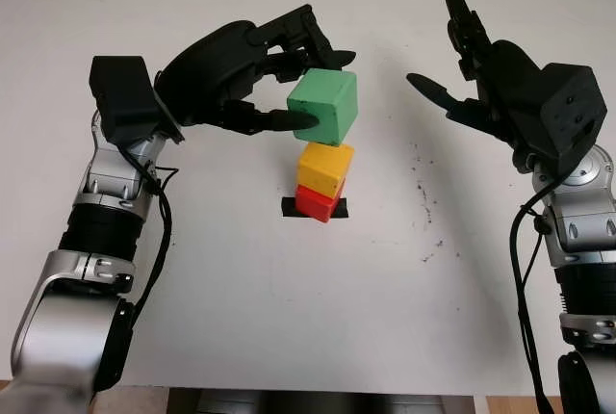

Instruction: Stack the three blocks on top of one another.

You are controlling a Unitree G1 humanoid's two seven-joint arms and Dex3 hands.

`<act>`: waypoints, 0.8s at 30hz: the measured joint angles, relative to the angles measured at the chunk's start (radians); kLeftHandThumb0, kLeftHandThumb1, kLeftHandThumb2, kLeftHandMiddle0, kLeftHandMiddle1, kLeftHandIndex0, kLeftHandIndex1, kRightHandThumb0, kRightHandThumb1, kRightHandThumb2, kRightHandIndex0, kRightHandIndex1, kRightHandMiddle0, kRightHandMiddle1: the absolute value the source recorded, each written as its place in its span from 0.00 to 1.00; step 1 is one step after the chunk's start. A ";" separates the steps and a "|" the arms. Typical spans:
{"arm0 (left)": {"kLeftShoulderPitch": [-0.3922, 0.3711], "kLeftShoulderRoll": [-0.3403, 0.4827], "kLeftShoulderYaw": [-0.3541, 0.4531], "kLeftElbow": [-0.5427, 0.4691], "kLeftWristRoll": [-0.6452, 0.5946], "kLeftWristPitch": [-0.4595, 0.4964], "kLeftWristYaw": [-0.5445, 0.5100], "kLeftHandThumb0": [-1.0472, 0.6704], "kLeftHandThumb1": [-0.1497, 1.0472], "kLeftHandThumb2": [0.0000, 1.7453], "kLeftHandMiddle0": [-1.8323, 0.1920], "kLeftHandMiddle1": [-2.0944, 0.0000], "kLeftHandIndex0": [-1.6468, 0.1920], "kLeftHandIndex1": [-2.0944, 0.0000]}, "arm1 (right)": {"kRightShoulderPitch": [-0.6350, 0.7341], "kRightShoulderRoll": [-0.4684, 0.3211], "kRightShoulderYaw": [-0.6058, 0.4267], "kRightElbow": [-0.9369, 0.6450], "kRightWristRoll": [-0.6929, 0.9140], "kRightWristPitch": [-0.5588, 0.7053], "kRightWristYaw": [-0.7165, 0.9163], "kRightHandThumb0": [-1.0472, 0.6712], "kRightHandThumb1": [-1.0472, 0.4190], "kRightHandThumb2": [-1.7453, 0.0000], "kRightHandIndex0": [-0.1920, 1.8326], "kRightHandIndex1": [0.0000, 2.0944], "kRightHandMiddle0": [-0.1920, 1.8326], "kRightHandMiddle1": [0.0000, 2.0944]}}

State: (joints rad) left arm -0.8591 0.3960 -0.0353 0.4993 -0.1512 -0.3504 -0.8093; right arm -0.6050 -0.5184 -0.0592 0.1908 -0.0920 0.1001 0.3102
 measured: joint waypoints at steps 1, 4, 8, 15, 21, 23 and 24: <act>0.001 0.000 0.000 0.000 0.000 0.003 0.000 0.27 1.00 0.21 0.75 0.98 0.71 0.10 | 0.000 0.000 0.000 0.000 0.000 0.001 -0.001 0.20 0.00 0.83 0.00 0.00 0.00 0.01; 0.002 -0.001 0.000 0.001 0.000 0.005 -0.005 0.27 1.00 0.20 0.75 0.97 0.71 0.12 | 0.003 0.000 0.000 0.000 0.000 0.004 -0.004 0.20 0.00 0.83 0.00 0.01 0.00 0.01; 0.002 -0.005 -0.001 0.005 0.007 -0.005 -0.007 0.29 1.00 0.19 0.75 0.98 0.71 0.15 | 0.005 0.000 0.000 0.000 0.001 0.005 -0.001 0.19 0.00 0.83 0.00 0.00 0.00 0.00; 0.004 -0.013 -0.015 0.039 0.058 -0.054 0.012 0.29 1.00 0.19 0.75 0.98 0.73 0.11 | 0.007 0.000 0.000 -0.002 0.001 0.021 0.000 0.19 0.00 0.83 0.00 0.00 0.00 0.01; 0.004 -0.015 -0.036 0.089 0.117 -0.115 0.043 0.29 1.00 0.21 0.76 0.98 0.76 0.09 | 0.013 0.000 0.000 -0.015 -0.001 0.035 0.001 0.19 0.00 0.82 0.00 0.00 0.00 0.00; 0.003 -0.018 -0.037 0.105 0.126 -0.136 0.053 0.30 1.00 0.21 0.76 0.98 0.76 0.10 | 0.014 0.000 0.000 -0.019 0.000 0.035 0.002 0.19 0.00 0.83 0.00 0.00 0.00 0.00; 0.002 -0.020 -0.039 0.111 0.128 -0.145 0.057 0.30 1.00 0.21 0.76 0.98 0.76 0.10 | 0.014 0.000 0.000 -0.019 0.000 0.034 0.002 0.19 0.00 0.83 0.00 0.00 0.00 0.00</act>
State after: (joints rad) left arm -0.8575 0.3765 -0.0739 0.6108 -0.0230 -0.4951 -0.7526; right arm -0.5911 -0.5185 -0.0592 0.1713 -0.0922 0.1346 0.3122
